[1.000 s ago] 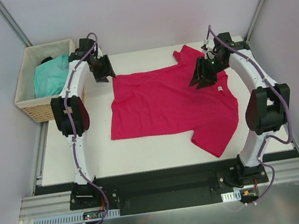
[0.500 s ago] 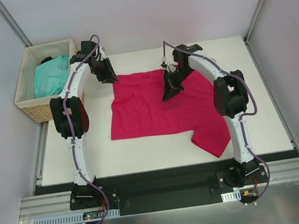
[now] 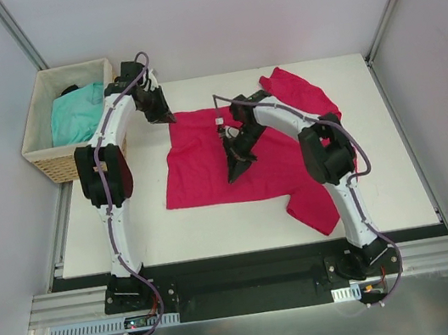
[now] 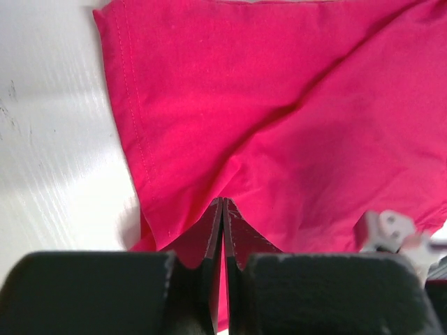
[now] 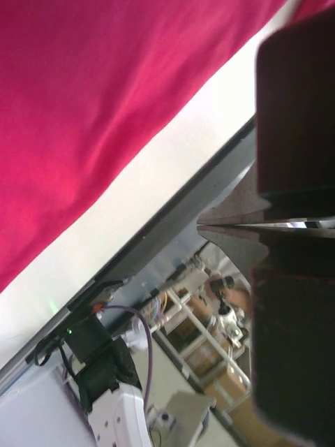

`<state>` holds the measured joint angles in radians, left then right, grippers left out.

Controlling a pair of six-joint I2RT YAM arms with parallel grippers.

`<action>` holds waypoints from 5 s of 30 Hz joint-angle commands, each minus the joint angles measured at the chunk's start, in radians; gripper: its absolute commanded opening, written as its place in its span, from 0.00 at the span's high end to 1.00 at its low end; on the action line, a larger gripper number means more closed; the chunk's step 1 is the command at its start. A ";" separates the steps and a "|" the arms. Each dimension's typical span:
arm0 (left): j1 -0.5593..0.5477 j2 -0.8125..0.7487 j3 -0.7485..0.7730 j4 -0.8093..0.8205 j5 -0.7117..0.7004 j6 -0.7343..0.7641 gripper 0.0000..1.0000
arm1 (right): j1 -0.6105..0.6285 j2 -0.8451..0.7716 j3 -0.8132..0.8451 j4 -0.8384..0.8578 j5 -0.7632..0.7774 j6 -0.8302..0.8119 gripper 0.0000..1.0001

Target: Fold and stack the t-shirts

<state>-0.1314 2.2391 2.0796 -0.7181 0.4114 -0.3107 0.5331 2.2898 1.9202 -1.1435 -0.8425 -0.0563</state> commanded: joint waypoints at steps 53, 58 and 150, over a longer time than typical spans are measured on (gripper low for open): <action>-0.022 -0.446 -0.423 0.319 0.093 0.102 1.00 | 0.209 -0.331 -0.894 0.741 0.733 0.047 0.99; -0.020 -0.443 -0.423 0.333 0.090 0.122 1.00 | 0.199 -0.646 -0.903 0.795 0.813 0.107 0.99; -0.034 -0.429 -0.259 0.164 0.056 -0.007 1.00 | -0.725 -0.317 -0.532 0.312 0.954 -0.168 0.99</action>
<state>-0.1638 1.8324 1.7798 -0.5438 0.4622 -0.3004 -0.1795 1.9518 1.3449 -0.8124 0.0681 -0.1646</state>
